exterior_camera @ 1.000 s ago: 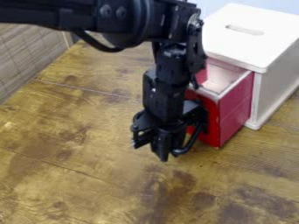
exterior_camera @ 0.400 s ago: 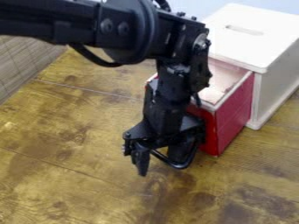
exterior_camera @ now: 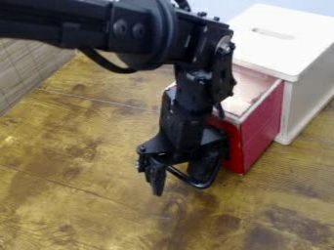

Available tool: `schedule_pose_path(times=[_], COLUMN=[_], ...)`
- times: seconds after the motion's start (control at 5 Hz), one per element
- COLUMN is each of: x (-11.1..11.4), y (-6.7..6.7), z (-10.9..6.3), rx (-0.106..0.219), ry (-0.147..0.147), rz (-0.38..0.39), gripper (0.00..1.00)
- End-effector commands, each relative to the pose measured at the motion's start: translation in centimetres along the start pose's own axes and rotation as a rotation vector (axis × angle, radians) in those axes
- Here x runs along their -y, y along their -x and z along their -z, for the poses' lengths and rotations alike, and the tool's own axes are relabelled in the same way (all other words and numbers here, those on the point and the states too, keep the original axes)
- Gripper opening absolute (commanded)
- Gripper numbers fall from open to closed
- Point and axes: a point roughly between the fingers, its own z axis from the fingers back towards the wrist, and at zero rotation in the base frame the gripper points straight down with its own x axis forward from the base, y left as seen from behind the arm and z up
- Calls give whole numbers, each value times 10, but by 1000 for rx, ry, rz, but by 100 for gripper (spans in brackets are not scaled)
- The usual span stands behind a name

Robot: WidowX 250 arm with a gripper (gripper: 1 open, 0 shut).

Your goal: Open the drawer

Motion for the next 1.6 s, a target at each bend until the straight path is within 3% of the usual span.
schedule_pose_path(times=[0.0,0.4,0.8,1.0,1.4], x=[10,13,4,0,4], y=[11,23,12,4,0], z=[-17,-33,-68,-77,-67], rx=[11,18,15,17,42], ry=[45,59,80,81,89], rz=[23,76,91,92,243], gripper=[100,100,100,100,100])
